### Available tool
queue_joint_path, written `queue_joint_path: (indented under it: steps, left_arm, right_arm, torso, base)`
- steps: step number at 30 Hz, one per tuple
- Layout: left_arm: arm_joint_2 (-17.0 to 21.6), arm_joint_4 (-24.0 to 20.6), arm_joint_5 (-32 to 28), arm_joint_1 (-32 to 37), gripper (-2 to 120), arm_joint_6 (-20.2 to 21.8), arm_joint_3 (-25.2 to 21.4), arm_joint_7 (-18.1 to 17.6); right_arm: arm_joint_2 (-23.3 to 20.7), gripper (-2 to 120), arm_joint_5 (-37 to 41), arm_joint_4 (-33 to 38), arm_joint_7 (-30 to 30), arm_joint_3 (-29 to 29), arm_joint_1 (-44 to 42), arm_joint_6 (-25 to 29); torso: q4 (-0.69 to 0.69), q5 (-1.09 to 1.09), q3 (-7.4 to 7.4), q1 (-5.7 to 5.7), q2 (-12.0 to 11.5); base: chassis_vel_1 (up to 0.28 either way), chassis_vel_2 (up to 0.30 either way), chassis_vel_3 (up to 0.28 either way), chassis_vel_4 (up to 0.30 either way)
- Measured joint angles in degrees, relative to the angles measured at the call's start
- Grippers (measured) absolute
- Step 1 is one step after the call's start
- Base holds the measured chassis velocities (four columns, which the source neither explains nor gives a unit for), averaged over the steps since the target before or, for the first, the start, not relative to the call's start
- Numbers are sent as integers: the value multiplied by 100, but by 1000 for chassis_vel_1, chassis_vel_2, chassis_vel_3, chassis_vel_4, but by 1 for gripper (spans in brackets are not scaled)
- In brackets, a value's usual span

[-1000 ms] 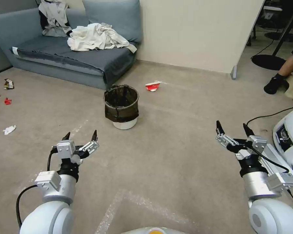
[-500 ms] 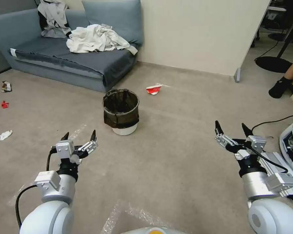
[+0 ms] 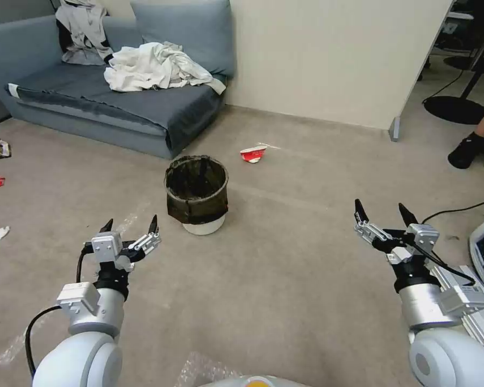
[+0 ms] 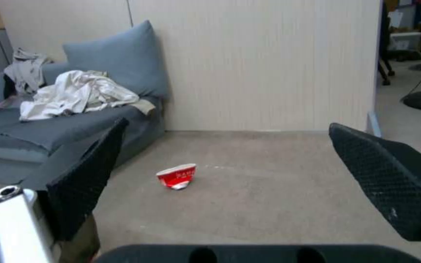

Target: Pick up the trash can from the floor.

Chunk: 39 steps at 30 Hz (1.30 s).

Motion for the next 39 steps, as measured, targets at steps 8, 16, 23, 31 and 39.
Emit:
queue_joint_path:
  steps: [8,16,23,31,39]
  left_arm:
    - [24,27,-12,-21,100,1,-31,-42]
    - [61,74,-31,-47,100,12,-45,-83]
    - [85,100,-42,-60,100,15,-60,-103]
    - [110,168,-44,-113,100,31,-64,-146]
    - [169,282,-60,-188,100,52,-66,-183]
  right_arm:
    - [14,100,-12,4,-19,-17,-9,-2]
    - [16,100,-17,35,-27,-20,-40,-3]
    - [17,100,-20,48,-33,-21,-51,-3]
    - [-2,100,-21,47,-36,-30,-33,-4]
    - [-16,100,-20,7,-36,-58,3,-5]
  torso:
    - [-1,-1,0,0,0]
    - [0,0,0,0,0]
    - [0,-1,0,-1,0]
    - [0,1,0,0,0]
    - [0,-1,0,0,0]
  base:
    - [-108,104,97,-102]
    - [-118,124,128,-107]
    - [-117,105,100,-118]
    - [-119,118,127,-118]
    - [-113,117,116,-124]
